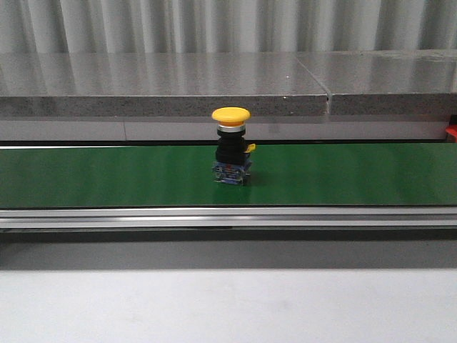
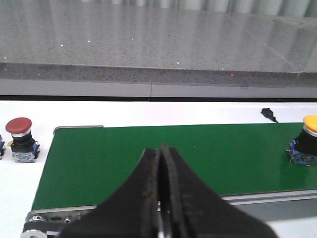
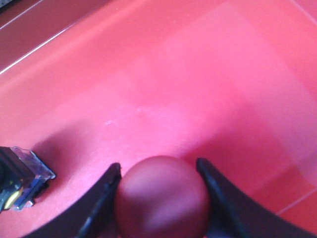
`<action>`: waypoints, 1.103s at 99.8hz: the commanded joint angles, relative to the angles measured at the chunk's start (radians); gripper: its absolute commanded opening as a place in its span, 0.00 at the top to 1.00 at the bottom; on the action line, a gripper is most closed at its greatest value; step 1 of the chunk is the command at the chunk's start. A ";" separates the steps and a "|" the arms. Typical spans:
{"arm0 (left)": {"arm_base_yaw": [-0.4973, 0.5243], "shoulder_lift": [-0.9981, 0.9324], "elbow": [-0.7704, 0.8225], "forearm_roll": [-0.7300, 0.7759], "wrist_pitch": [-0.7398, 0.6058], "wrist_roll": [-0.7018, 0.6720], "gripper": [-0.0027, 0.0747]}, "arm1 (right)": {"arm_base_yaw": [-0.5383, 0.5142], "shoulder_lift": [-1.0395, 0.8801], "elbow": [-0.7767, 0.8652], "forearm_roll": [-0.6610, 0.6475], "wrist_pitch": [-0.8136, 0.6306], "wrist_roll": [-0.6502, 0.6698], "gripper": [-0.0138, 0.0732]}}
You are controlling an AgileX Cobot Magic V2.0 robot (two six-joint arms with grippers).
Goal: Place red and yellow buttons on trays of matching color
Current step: 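Lower the red button into the red tray and open the right gripper, then move the right gripper to the yellow button on the belt and grasp it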
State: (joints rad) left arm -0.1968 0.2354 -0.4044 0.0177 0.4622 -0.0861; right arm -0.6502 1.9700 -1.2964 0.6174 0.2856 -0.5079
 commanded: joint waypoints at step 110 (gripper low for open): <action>-0.007 0.011 -0.027 -0.009 -0.070 -0.007 0.99 | 0.345 -0.651 0.145 0.031 0.348 -0.206 0.19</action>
State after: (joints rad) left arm -0.1968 0.2354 -0.4044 0.0177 0.4622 -0.0861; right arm -0.3439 1.3766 -1.1584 0.6277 0.5996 -0.6964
